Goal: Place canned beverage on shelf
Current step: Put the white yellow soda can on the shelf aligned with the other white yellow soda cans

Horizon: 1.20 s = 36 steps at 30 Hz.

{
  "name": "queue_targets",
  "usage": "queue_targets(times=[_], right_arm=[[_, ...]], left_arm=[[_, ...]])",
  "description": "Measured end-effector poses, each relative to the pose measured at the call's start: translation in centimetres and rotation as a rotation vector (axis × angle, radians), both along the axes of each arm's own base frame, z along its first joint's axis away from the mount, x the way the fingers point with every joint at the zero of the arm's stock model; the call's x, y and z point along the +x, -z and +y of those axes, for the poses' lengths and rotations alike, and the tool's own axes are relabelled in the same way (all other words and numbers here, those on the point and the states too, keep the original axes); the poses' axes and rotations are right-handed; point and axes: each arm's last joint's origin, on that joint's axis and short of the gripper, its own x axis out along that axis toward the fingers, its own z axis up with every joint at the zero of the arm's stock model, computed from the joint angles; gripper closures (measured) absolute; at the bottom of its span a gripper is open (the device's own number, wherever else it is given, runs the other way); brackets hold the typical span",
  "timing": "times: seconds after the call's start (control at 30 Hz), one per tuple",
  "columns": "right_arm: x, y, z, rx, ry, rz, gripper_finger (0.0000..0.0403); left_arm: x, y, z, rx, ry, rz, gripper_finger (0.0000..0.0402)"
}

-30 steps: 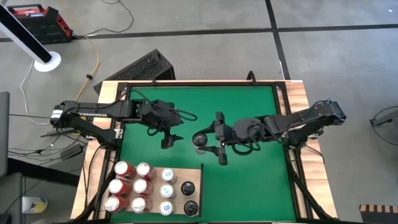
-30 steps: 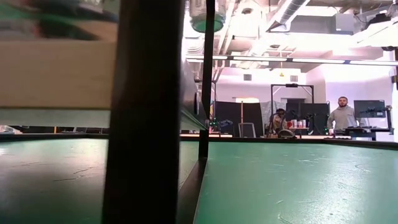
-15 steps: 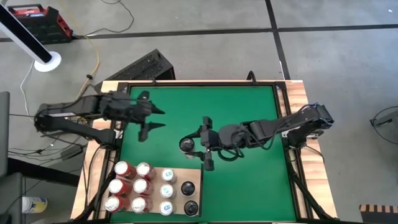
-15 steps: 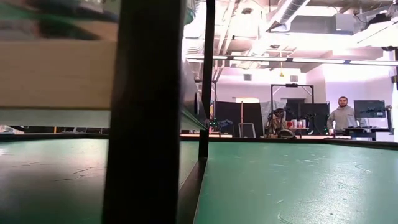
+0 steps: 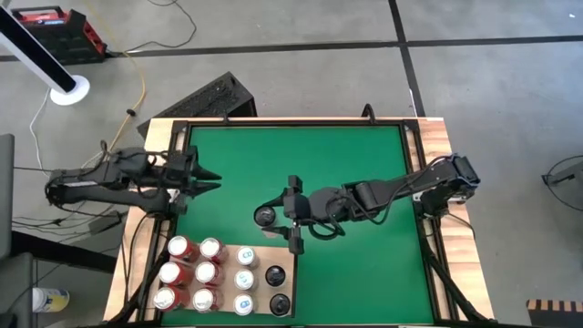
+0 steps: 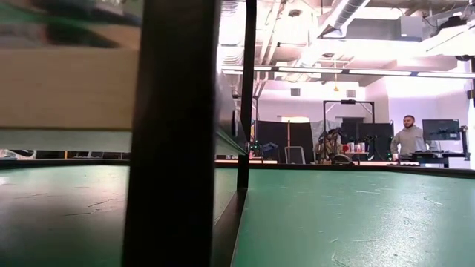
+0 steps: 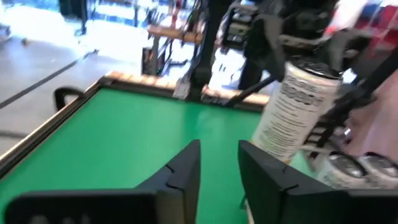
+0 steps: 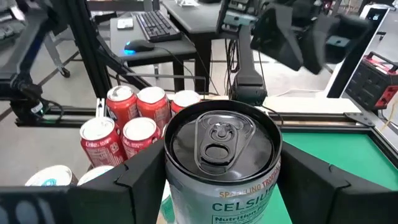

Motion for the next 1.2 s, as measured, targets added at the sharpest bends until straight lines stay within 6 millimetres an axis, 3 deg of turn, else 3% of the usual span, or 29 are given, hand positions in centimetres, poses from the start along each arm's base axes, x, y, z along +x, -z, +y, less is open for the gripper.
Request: queue_targets(times=[0.27, 0.63, 0.93, 1.2], right_arm=[[-0.1, -0.5, 0.5, 0.024, -0.011, -0.041, 0.0119], [-0.3, -0.3, 1.5, 0.068, -0.024, -0.034, 0.0118], [1.4, 2.9, 2.7, 0.103, 0.008, 0.051, 0.0117], [1.5, 3.1, 2.8, 0.092, 0.038, 0.049, 0.0117]], left_arm=[[-3.3, 2.4, -0.2, -0.037, 0.061, -0.146, 0.0395], [-7.0, 4.1, -0.2, -0.040, 0.053, -0.260, 0.0401], [-6.7, 5.0, -0.3, -0.055, 0.089, -0.153, 0.0401], [-6.5, 5.1, -0.2, -0.054, 0.042, -0.135, 0.0402]])
